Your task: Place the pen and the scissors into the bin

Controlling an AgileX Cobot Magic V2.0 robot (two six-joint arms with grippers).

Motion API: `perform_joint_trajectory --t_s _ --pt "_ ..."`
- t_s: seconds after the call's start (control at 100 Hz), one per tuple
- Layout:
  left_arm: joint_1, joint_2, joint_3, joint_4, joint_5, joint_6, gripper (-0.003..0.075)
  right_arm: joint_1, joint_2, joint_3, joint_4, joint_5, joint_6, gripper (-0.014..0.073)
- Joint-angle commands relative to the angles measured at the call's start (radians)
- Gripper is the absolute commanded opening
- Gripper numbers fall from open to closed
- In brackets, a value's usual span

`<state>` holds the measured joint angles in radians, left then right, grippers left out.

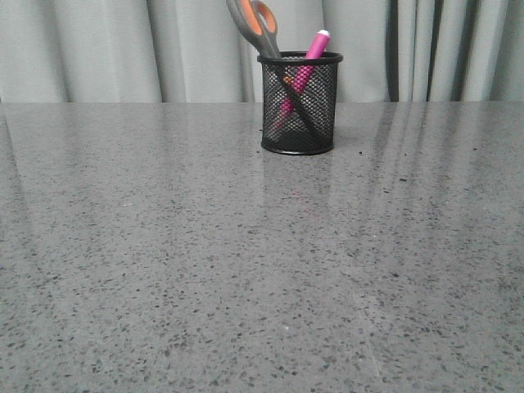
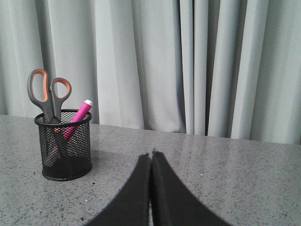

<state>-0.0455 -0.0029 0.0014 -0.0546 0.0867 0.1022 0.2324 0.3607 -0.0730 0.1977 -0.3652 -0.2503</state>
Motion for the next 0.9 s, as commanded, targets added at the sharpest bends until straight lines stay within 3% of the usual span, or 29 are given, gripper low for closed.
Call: perform_joint_trajectory --t_s 0.0,0.89 --pt "-0.006 -0.034 0.046 -0.014 -0.075 -0.011 -0.0019 -0.007 0.003 -0.027 -0.010 -0.075 -0.010 -0.0076" --pt "-0.006 -0.034 0.046 -0.014 -0.073 -0.011 -0.0019 -0.011 -0.035 -0.027 -0.021 -0.062 -0.036 -0.0076"
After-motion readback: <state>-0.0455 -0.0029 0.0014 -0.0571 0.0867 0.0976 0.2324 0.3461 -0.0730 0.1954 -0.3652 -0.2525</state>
